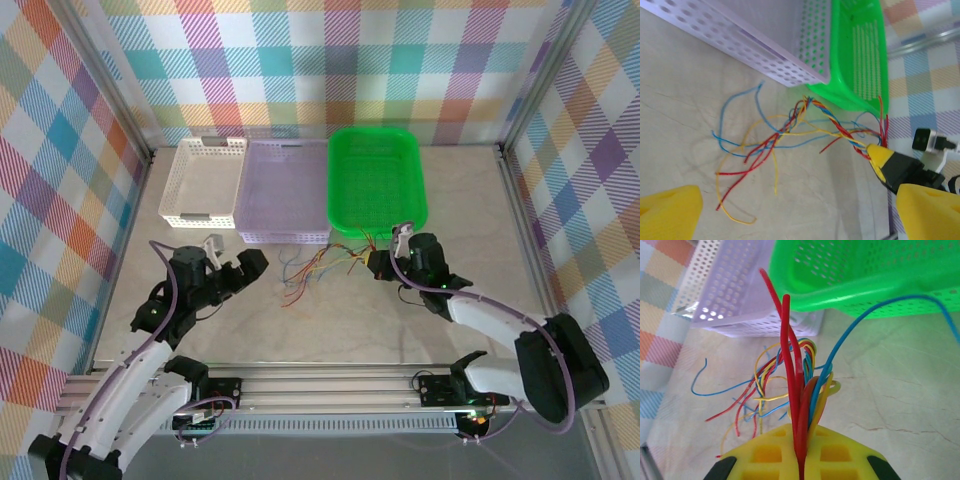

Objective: Untangle the cables

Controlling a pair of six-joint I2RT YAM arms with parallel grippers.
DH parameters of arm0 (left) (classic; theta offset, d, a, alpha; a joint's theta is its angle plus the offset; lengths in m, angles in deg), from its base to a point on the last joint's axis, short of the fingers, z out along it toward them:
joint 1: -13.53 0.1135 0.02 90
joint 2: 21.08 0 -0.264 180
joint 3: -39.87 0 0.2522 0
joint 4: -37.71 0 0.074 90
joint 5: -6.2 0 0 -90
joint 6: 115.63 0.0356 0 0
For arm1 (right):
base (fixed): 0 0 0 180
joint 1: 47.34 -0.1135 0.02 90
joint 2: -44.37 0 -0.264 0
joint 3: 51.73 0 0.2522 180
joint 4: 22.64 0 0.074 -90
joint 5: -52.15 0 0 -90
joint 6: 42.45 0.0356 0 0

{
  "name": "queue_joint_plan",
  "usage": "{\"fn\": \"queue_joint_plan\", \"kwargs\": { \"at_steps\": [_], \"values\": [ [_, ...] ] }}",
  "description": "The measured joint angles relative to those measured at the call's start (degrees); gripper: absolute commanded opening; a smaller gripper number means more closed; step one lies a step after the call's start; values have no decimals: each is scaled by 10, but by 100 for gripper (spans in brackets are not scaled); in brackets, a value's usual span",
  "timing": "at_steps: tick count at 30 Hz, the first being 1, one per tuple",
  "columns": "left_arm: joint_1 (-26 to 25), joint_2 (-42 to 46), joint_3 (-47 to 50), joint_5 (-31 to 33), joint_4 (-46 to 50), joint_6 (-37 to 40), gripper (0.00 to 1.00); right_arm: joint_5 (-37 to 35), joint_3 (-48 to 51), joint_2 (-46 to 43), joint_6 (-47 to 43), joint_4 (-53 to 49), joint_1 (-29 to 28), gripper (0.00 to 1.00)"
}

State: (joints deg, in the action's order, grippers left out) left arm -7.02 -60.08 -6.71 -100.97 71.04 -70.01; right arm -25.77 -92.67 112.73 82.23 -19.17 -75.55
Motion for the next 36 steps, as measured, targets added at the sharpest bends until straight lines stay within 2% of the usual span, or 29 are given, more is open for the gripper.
{"fn": "queue_joint_plan", "kwargs": {
  "at_steps": [4,8,20,29,36],
  "values": [
    [-42,2,-1,6,-16,-10,99,26,-16,-41,-12,-28,0,0],
    [-64,1,-7,13,-33,-12,99,54,-33,-68,-22,-54,0,0],
    [-67,-14,-9,13,-84,-10,100,152,-70,-89,-37,-106,0,0],
    [-67,-19,-2,-5,-121,-10,100,229,-90,-71,-39,-104,0,0],
    [-67,-56,6,-30,-138,3,100,279,-92,-66,-39,-96,0,0]
  ]
}}
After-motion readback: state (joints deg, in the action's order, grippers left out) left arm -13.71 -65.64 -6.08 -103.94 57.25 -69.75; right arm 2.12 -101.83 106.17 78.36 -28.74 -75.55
